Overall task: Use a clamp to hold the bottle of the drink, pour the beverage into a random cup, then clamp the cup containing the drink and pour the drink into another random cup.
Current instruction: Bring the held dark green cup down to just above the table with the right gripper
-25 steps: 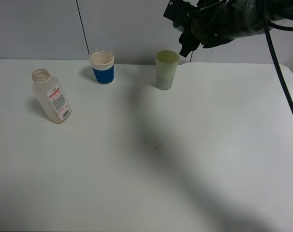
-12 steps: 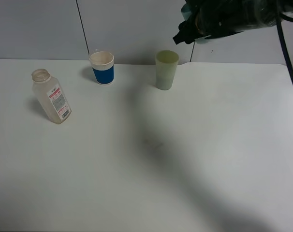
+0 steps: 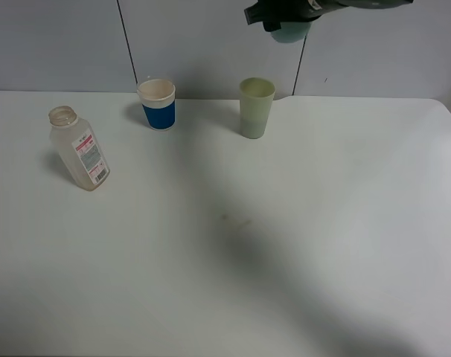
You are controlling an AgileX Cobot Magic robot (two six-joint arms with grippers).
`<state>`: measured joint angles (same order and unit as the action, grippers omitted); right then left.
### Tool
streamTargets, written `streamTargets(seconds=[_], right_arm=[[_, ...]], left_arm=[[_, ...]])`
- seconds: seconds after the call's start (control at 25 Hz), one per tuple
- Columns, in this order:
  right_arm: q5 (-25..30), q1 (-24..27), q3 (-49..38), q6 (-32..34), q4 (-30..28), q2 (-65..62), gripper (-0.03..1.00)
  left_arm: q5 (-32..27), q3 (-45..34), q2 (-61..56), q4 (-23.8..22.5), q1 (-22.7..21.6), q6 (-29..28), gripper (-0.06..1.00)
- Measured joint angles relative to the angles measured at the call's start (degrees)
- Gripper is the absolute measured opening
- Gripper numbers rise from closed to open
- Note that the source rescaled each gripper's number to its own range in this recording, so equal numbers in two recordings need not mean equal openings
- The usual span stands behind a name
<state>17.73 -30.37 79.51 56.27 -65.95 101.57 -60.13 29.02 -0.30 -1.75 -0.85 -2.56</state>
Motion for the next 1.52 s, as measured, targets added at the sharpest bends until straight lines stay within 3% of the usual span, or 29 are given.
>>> streamTargets(seconds=[0.28,0.4,0.44,0.48,0.72,0.92,1.32,1.52], right_arm=[[-7.09,-3.63,0.0,-21.22,19.92,-1.46,0.01],[-9.05,-6.28,0.0,-34.64,31.67,-1.46,0.01],[-10.66,-8.47,0.0,-43.96,40.42,-1.46,0.01],[-11.68,-9.46,0.0,-48.97,45.56,-1.46,0.01],[-22.74,-11.31,-6.98,-63.99,63.42,-1.51,0.01],[-30.79,-11.31,-15.91,-65.81,68.61,-1.51,0.01],[-45.56,-11.31,-28.44,-65.82,69.11,-1.53,0.01],[-51.98,-11.31,-30.46,-65.87,69.11,1.99,0.01]], left_arm=[[0.0,0.0,0.0,0.0,0.0,0.0,1.0],[0.0,0.0,0.0,0.0,0.0,0.0,1.0],[0.0,0.0,0.0,0.0,0.0,0.0,1.0],[0.0,0.0,0.0,0.0,0.0,0.0,1.0],[0.0,0.0,0.0,0.0,0.0,0.0,1.0],[0.0,0.0,0.0,0.0,0.0,0.0,1.0],[0.0,0.0,0.0,0.0,0.0,0.0,1.0],[0.0,0.0,0.0,0.0,0.0,0.0,1.0]])
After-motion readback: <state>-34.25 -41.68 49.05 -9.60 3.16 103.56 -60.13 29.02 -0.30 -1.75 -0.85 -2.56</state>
